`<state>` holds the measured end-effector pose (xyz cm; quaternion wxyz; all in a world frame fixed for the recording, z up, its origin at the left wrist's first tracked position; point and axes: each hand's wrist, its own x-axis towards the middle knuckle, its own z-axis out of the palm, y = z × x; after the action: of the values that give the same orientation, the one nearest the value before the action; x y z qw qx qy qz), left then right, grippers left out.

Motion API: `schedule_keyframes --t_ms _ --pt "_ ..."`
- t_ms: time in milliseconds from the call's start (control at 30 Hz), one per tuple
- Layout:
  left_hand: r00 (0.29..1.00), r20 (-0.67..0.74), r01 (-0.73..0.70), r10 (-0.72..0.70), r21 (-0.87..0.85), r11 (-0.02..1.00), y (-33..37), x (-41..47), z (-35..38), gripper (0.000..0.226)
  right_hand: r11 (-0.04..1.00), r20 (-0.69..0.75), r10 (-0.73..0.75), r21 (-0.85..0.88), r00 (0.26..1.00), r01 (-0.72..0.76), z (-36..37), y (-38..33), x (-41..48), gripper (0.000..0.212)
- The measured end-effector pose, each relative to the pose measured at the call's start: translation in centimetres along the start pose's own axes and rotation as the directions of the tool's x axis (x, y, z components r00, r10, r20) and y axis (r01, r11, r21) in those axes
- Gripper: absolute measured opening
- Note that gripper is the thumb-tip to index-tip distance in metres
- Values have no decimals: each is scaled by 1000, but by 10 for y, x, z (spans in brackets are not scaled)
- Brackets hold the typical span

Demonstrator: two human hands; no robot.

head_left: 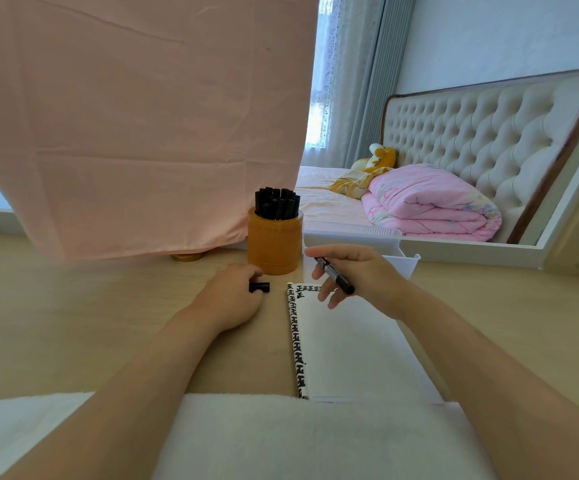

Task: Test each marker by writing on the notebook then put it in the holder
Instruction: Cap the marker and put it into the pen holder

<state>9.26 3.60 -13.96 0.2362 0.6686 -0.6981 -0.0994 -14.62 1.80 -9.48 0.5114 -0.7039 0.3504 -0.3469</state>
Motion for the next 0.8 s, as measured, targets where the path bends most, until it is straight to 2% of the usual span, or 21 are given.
schedule_keyframes --t_ms 100,167,267,367,533,800 --pt "1000 -12 -6 6 23 1000 0 0 0 31 999 21 30 -45 999 -29 2 -3 -1 35" --pt "999 -37 -5 5 -7 1000 -1 0 -1 24 979 -4 6 -204 1000 -6 4 -3 -1 27" --pt "991 -122 -66 53 -105 992 0 0 -5 17 849 -68 -61 -528 996 17 8 -3 0 16" --pt "980 -179 -127 90 -207 970 8 -3 -8 16 740 -132 -168 -672 977 36 8 2 2 18" --pt "977 -158 -180 142 -256 950 16 -7 -7 18 656 -187 -269 -754 945 37 7 2 2 14" --pt "974 -131 -217 187 -281 935 24 -11 -8 20 610 -102 -263 -788 959 83 9 2 0 12"
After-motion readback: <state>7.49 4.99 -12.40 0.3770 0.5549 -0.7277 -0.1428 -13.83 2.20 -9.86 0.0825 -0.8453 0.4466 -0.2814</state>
